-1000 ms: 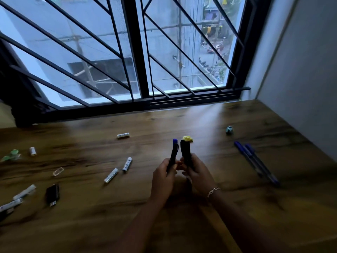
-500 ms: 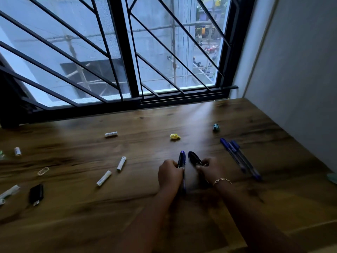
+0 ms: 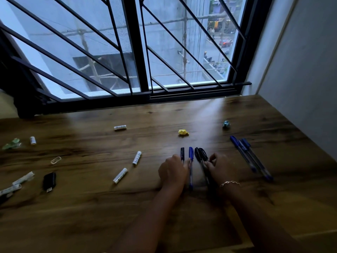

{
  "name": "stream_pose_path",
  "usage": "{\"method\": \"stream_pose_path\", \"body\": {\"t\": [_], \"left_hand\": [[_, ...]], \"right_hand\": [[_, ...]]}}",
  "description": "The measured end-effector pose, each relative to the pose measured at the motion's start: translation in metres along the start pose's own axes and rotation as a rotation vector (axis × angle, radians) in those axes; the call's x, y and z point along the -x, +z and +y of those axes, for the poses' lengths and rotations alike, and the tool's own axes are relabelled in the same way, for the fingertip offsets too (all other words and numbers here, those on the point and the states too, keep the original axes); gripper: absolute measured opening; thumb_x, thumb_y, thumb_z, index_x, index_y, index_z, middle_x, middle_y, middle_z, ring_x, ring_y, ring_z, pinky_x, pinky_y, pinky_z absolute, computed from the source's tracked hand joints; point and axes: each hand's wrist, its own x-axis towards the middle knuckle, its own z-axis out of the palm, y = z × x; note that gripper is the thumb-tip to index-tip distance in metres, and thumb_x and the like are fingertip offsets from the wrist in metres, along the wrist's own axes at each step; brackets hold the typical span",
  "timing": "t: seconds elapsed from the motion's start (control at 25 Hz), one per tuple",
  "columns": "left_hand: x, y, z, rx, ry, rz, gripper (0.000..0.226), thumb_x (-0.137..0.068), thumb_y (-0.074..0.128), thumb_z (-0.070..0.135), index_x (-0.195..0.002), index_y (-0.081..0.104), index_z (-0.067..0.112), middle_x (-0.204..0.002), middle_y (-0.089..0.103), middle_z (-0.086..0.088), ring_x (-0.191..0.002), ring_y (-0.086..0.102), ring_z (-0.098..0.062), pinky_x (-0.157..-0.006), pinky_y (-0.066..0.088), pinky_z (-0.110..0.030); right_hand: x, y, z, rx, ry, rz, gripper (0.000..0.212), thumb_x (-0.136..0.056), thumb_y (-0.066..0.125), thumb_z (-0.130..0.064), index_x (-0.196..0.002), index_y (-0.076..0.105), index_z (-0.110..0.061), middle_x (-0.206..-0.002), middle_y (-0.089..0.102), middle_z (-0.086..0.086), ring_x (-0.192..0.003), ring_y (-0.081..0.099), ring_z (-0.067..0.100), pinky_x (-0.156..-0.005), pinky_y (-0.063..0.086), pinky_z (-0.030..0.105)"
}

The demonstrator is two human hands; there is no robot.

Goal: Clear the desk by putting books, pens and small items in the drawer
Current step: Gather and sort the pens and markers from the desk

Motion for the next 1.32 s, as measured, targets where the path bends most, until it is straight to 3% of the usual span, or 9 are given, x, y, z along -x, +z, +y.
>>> {"method": "stream_pose_path", "body": {"t": [0.08,0.2,0.28,0.32,0.4,0.52,0.76,1.12,1.32], "left_hand": [[-0.001,0.005,-0.007,-0.010,0.055,0.077,0.030,-0.092,0.050,0.041,-0.100,0.061,0.014,-0.100,0.063,-0.005,-0.096,0.055,-0.020,-0.069,0.044,-0.029],[-0.003,0.023,-0.021,-0.033,0.193,0.233,0.024,-0.080,0.064,0.037,-0.086,0.064,0.013,-0.088,0.062,-0.008,-0.087,0.058,-0.027,-0.067,0.050,-0.037],[-0.006,0.031,-0.026,0.055,0.244,0.203,0.037,-0.085,0.045,0.041,-0.096,0.064,0.010,-0.101,0.063,-0.012,-0.101,0.059,-0.032,-0.087,0.050,-0.046],[-0.007,0.032,-0.026,0.093,0.250,0.153,0.053,-0.087,0.030,0.044,-0.109,0.061,0.008,-0.118,0.059,-0.016,-0.118,0.052,-0.035,-0.103,0.039,-0.048],[-0.008,0.027,-0.026,0.125,0.218,0.034,0.080,-0.085,0.009,0.057,-0.134,0.044,0.006,-0.146,0.036,-0.017,-0.141,0.024,-0.031,-0.115,0.012,-0.042],[-0.012,0.023,-0.031,0.114,0.194,-0.086,0.104,-0.071,-0.011,0.075,-0.148,0.017,0.010,-0.158,0.007,-0.009,-0.146,-0.001,-0.021,-0.115,-0.006,-0.034],[-0.012,0.019,-0.038,0.098,0.206,-0.184,0.106,-0.066,-0.010,0.079,-0.149,0.004,0.015,-0.158,-0.003,-0.004,-0.146,-0.005,-0.016,-0.115,-0.007,-0.031],[-0.015,0.021,-0.043,0.086,0.238,-0.195,0.128,-0.048,-0.032,0.083,-0.149,0.006,0.015,-0.159,0.000,-0.004,-0.146,-0.005,-0.015,-0.115,-0.007,-0.033],[-0.016,0.021,-0.045,0.094,0.262,-0.200,0.127,-0.050,-0.031,0.083,-0.149,0.007,0.014,-0.158,0.003,-0.005,-0.146,-0.004,-0.015,-0.115,-0.008,-0.031]], "right_hand": [[0.003,0.000,0.001,0.021,-0.027,0.026,0.018,-0.086,0.060,-0.028,-0.096,0.058,-0.013,-0.098,0.059,0.008,-0.088,0.057,0.022,-0.077,0.048,0.032],[0.009,0.001,0.002,0.031,-0.071,0.050,0.025,-0.088,0.057,-0.027,-0.107,0.056,-0.011,-0.108,0.055,0.010,-0.097,0.054,0.025,-0.077,0.038,0.026],[0.011,0.002,0.003,0.024,-0.098,0.053,0.031,-0.089,0.056,-0.028,-0.115,0.055,-0.011,-0.115,0.052,0.012,-0.103,0.053,0.026,-0.083,0.040,0.028],[0.011,0.003,0.003,0.018,-0.104,0.052,0.034,-0.089,0.055,-0.029,-0.118,0.054,-0.012,-0.117,0.050,0.012,-0.104,0.051,0.026,-0.087,0.040,0.030],[0.012,0.006,0.004,0.015,-0.128,0.052,0.037,-0.090,0.054,-0.032,-0.122,0.053,-0.013,-0.120,0.049,0.012,-0.108,0.049,0.026,-0.094,0.037,0.034],[0.014,0.007,0.005,0.014,-0.159,0.048,0.041,-0.090,0.051,-0.037,-0.123,0.052,-0.013,-0.122,0.048,0.013,-0.111,0.046,0.027,-0.096,0.036,0.036],[0.016,0.006,0.005,-0.003,-0.182,0.066,0.063,-0.081,0.034,-0.056,-0.122,0.055,-0.012,-0.120,0.051,0.013,-0.110,0.047,0.027,-0.093,0.035,0.034],[0.015,0.007,0.006,-0.045,-0.199,0.063,0.059,-0.083,0.030,-0.047,-0.117,0.057,-0.008,-0.118,0.056,0.013,-0.111,0.049,0.027,-0.097,0.032,0.035],[0.019,0.014,-0.001,-0.265,-0.127,0.068,0.035,-0.094,0.039,-0.016,-0.125,0.050,-0.003,-0.128,0.048,0.016,-0.119,0.045,0.028,-0.103,0.036,0.041]]}}
